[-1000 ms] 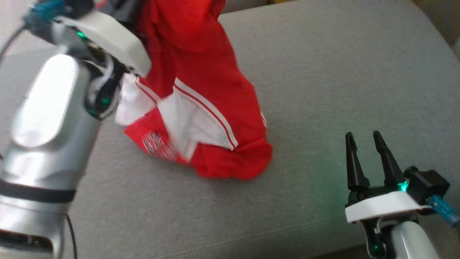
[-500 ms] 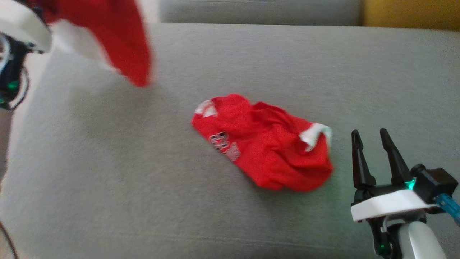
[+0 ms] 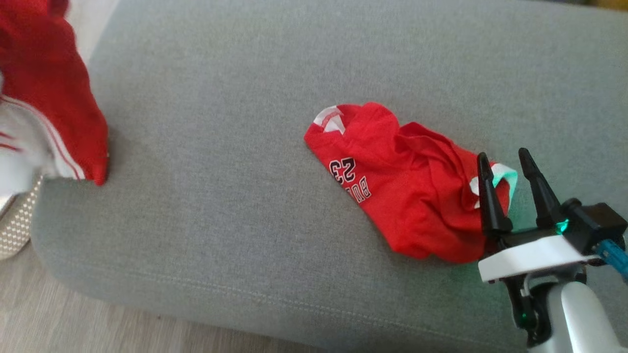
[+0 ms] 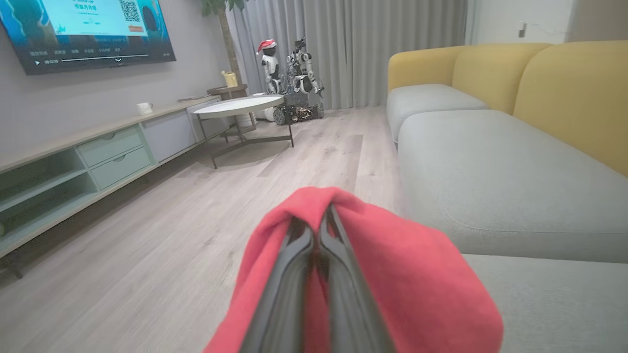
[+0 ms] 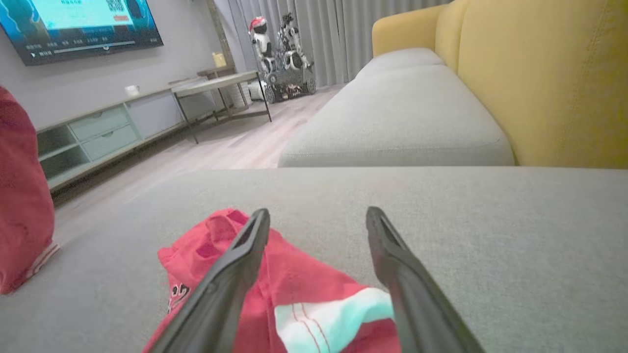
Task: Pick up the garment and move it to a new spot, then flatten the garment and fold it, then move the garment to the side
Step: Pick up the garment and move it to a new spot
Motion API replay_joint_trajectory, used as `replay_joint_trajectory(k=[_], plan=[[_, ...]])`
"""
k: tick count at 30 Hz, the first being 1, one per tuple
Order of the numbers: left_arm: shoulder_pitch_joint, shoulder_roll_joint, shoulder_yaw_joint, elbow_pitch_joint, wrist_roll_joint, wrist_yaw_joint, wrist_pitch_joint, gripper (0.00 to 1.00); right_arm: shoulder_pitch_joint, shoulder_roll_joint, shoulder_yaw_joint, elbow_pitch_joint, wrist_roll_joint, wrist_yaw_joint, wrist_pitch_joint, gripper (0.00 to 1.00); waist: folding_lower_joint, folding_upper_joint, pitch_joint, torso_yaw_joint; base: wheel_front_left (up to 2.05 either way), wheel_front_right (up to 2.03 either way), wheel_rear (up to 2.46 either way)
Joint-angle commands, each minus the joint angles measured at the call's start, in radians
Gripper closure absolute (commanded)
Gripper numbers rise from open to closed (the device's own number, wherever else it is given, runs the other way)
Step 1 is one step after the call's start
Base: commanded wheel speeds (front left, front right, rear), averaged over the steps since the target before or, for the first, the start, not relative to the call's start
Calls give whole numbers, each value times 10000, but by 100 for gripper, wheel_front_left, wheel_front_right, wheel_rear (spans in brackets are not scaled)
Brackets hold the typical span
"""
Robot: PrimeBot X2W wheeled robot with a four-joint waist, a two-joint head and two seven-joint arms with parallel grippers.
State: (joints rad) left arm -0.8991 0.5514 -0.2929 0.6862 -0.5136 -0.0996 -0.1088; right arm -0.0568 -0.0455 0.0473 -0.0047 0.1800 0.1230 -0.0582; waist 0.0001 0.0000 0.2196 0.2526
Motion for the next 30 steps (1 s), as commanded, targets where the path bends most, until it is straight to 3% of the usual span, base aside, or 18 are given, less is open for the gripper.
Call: replay_joint_trajectory(k=[1,11,21,27,28,29,30], plan=[[-883,770,569,2,-103,-48,-299,100,-307,-47,169,-450,-137,77,159,0,-1,0,358,-80,0,0,0],[-1344,666,1227,876,-705,-48,-1144,100,-577,-47,82,-994,-423,77,524,0,-1,0,1181,-262,0,0,0],[493,-1057,2057,2809,-2352,-259,-1490,100,-965,-47,263,-1220,-551,77,721,0,-1,0,1855,-566,0,0,0],[899,-1871,1996,3740,-2499,-291,-1521,100,-1037,-47,180,-1346,-685,77,854,0,-1,0,2036,-523,0,0,0],[884,-1946,1980,3880,-2491,-293,-1523,89,-1052,-47,194,-1352,-693,77,872,0,-1,0,2037,-524,0,0,0],[838,-2034,2005,3975,-2426,-295,-1525,0,-1081,-47,219,-1356,-690,77,895,0,-1,0,2013,-529,0,0,0],[854,-2052,1990,3961,-2323,-296,-1526,0,-1090,-47,228,-1353,-680,77,893,0,-1,0,1983,-536,0,0,0]])
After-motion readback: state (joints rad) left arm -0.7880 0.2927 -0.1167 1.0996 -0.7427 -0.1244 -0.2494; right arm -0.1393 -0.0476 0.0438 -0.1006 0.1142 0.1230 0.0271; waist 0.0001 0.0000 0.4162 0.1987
